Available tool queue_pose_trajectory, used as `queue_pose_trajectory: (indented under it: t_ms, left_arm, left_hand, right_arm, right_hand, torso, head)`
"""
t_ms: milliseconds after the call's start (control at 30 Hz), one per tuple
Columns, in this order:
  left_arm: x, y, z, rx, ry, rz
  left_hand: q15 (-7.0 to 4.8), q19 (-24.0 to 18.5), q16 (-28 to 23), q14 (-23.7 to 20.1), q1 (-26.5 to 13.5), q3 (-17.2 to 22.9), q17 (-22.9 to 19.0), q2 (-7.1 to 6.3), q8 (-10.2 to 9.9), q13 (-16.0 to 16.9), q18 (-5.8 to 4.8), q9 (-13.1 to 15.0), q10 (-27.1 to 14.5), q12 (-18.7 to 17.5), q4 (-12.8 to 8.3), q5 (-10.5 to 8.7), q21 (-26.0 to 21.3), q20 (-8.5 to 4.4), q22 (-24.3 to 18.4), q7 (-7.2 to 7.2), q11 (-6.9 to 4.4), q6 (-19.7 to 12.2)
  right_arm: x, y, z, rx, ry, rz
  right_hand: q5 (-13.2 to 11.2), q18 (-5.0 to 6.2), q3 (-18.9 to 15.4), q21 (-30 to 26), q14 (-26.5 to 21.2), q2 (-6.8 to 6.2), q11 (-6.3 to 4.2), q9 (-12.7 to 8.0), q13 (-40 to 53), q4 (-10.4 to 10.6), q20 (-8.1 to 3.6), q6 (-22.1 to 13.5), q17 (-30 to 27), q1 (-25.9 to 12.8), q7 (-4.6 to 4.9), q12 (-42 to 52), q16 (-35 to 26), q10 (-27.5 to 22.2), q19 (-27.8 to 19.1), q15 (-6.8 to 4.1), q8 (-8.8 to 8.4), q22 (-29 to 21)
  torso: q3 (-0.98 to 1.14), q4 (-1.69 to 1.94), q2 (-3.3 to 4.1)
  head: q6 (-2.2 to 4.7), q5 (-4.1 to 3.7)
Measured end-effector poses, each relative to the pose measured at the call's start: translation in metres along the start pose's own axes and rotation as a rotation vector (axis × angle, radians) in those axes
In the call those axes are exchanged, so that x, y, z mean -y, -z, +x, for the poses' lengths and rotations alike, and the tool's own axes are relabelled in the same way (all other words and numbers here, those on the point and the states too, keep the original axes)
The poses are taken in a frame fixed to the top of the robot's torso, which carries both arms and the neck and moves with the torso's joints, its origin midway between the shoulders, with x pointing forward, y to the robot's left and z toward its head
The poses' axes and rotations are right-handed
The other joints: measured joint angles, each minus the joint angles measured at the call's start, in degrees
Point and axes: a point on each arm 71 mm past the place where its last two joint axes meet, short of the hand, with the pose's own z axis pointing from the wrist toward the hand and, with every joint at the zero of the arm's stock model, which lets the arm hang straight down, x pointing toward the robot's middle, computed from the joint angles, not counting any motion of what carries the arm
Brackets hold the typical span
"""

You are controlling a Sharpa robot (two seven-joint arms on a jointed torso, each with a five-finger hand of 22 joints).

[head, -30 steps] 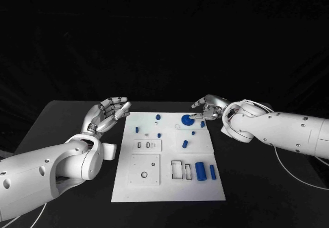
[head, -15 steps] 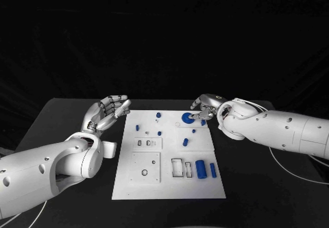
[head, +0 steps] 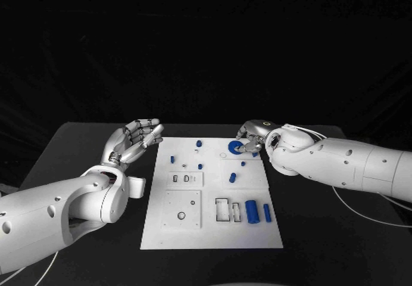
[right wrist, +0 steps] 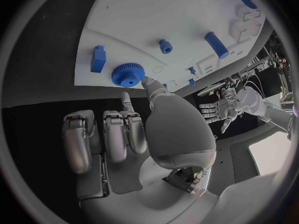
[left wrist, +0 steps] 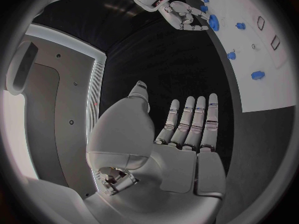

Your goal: Assemble the parts on the task board

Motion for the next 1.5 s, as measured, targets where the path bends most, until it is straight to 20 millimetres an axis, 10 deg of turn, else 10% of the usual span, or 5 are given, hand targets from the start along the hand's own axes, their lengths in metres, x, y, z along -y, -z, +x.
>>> queue_pose_trajectory:
  t_ms: [1500]
  left_arm:
    - [0.0003,0.0011,-0.0012,0.000,0.001,-0.002]
  left_hand:
    - [0.00,0.0,0.0,0.0,0.2,0.0,0.0,0.22,0.0,0.0,0.00,0.0,0.0,0.0,0.0,0.00,0.0,0.00,0.0,0.00,0.00,0.0]
  right_arm:
    - [-0.0054,-0.0077,0.0061,-0.056,0.063,0.054]
  right_hand:
    - [-2.9,0.00,3.2,0.0,0.2,-0.21,1.24,0.8,0.0,-0.3,0.82,0.9,0.0,-0.2,0.90,0.0,0.0,0.0,0.0,1.02,-0.57,0.0]
  torso:
    - [0.04,0.03,-0.03]
  head:
    - [-0.03,0.47]
